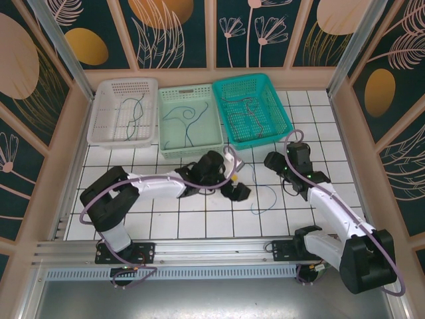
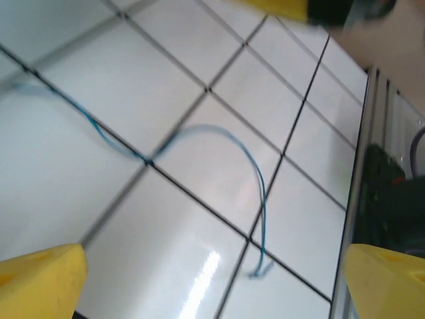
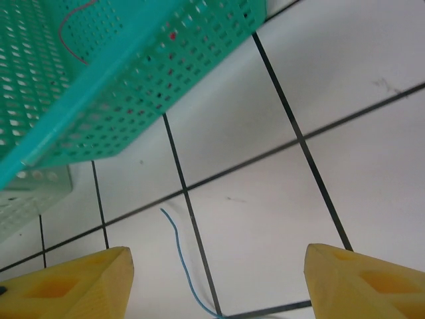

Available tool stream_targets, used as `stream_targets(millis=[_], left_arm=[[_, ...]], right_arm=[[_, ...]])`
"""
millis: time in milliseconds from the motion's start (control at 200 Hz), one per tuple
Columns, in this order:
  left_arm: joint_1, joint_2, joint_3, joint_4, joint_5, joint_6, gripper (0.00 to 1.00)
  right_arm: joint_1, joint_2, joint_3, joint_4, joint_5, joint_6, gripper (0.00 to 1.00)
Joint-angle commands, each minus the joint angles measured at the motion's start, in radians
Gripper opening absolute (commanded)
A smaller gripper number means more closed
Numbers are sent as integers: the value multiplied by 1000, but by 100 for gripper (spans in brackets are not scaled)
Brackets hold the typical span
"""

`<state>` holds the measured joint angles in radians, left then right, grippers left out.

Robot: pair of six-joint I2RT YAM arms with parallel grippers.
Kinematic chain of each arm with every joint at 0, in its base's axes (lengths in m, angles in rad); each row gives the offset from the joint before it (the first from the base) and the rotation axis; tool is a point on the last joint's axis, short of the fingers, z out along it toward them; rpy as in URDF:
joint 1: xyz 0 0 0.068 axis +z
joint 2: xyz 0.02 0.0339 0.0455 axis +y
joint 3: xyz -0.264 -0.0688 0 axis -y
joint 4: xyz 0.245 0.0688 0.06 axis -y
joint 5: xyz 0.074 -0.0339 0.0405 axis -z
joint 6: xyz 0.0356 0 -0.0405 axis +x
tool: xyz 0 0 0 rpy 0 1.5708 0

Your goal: Untangle the cables

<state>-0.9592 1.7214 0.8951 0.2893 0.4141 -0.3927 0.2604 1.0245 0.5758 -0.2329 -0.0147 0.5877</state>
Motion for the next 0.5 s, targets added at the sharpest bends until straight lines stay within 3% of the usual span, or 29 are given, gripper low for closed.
stream_targets(millis=[0,260,495], left_arm=[[-57,21,2,164,-22,-100,98],[-116,109,-1,292,-15,-179,85],[-148,137,45,187,-18,-126,78]], right_arm=[[-18,-32,26,31,25,-19,69],[-36,-73,14,18,21,-17,70],[-52,-92,-10,29,5,-11,70]])
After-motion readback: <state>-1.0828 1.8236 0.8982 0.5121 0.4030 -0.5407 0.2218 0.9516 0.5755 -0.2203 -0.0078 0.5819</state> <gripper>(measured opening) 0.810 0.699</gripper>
